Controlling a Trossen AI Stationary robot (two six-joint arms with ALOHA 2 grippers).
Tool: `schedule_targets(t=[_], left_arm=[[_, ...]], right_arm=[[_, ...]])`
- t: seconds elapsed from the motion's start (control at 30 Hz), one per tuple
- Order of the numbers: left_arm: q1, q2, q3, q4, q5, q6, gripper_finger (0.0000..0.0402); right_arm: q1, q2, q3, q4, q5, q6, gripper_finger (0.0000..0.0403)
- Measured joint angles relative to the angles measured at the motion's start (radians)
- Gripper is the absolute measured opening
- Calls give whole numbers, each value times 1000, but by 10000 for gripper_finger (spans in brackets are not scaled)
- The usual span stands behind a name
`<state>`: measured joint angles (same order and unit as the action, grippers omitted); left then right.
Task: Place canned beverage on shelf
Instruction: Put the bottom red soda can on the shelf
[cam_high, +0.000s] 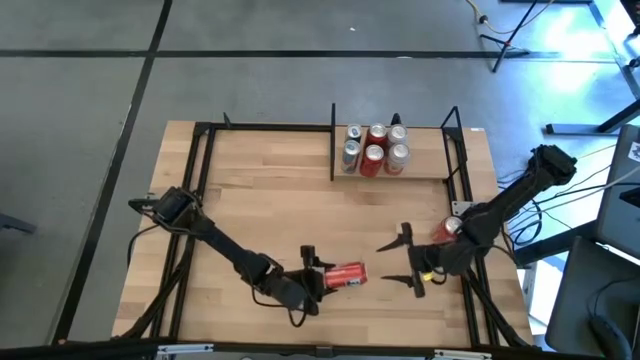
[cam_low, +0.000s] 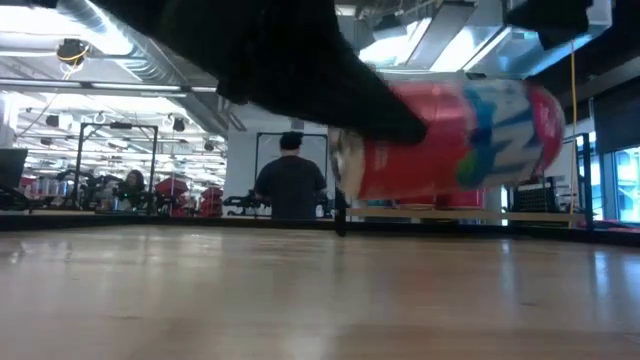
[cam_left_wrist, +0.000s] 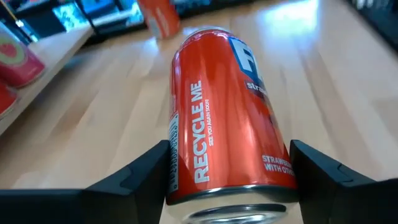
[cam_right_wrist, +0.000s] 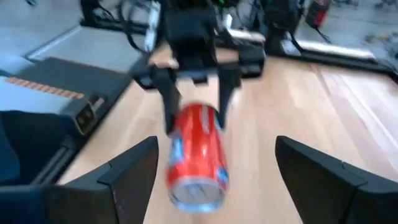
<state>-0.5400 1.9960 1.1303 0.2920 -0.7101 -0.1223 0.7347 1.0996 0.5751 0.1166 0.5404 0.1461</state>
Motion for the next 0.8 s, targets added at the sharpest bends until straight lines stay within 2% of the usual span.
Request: schedule_targets(t=[0.13, 0.33, 0.47, 0.57, 0.73, 0.8], left_arm=[[3, -2, -75, 162, 1, 11, 238], [18, -50, -249, 546, 144, 48, 238], [19, -95, -373, 775, 145, 92, 238], [19, -132, -434, 954, 138, 152, 238], [21, -146, -446, 1175, 154, 312, 238], [23, -146, -437, 1215, 155, 374, 245]], right_arm=[[-14, 25, 0, -61, 16, 44, 308], [-74, 82, -2, -102, 16, 83, 308], [-119, 112, -48, -16, -33, 80, 308], [-159, 117, -110, 156, -63, 25, 308], [-209, 163, -227, 728, -162, -138, 308], [-226, 195, -245, 880, -198, -179, 308]])
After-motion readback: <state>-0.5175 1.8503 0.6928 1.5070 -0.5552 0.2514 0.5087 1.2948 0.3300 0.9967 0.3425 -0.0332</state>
